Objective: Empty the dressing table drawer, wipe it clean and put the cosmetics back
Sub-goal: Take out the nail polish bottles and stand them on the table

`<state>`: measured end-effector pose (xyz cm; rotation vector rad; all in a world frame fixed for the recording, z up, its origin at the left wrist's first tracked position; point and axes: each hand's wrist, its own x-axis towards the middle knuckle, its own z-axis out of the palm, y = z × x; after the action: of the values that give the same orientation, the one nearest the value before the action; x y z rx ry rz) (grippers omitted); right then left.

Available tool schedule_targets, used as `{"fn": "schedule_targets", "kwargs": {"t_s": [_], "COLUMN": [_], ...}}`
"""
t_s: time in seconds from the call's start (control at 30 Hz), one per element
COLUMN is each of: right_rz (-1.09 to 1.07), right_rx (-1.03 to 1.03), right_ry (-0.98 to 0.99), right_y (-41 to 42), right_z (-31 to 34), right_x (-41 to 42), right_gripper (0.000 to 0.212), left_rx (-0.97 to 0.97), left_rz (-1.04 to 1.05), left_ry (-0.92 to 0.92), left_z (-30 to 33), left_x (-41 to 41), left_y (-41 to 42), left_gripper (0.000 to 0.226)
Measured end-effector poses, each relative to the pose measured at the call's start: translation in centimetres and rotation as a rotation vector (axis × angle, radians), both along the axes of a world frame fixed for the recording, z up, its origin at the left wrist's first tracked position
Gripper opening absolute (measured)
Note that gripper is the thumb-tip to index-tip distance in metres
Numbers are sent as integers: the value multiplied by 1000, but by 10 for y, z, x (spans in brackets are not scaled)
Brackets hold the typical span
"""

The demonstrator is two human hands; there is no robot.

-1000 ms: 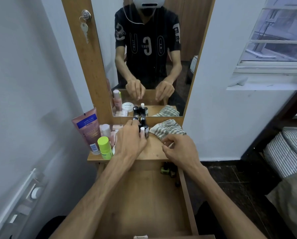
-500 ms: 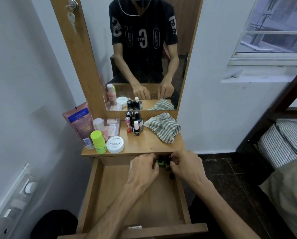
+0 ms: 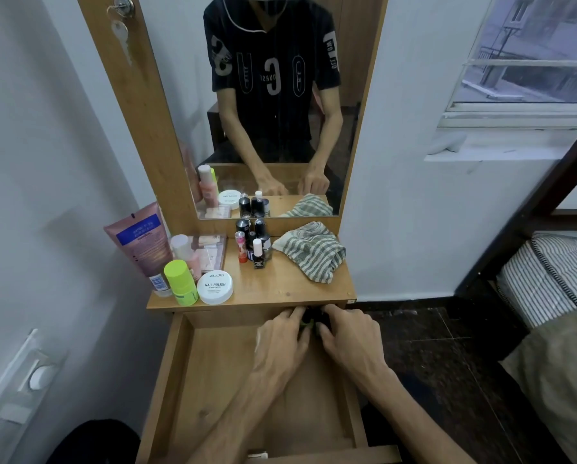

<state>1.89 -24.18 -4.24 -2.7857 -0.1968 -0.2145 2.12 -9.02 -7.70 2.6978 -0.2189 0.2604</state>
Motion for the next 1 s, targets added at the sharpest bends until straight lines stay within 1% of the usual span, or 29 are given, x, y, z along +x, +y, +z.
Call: {"fn": "schedule_targets", "kwargs": {"t_s": [0.13,0.3,0.4,0.5,0.6,0.7,0.8,1.0], "right_rz": [-1,1,25,48,100,137,129,109], "right_rx": [33,117,179,289,380,422,438,355], "right_ry": [4,41,55,74,63,-15,-77,-62], "right_y": [3,7,11,15,22,31,43,62], "right_z": [-2,5,17,38,63,83,92,96], "right_x": [4,3,2,1,6,22,48,89], "right_gripper": [15,17,13,6,5,9,11,15], "left_rx": [-49,-111,-186,-213,-250,-241,-175,-62], "left_rz": [-4,11,32,31,35,34,66,137], "left_ry": [-61,-120,-181,-251,-320,-330,-316,-229], "left_z": [-4,5,21,46,75,102,119,125], "left_x": [-4,-10,-17,-21,-17,-2,18,50], "left_y": [4,17,30,47,64,78,89,107], "left_gripper": [18,18,13,11,9,11,10,17]}}
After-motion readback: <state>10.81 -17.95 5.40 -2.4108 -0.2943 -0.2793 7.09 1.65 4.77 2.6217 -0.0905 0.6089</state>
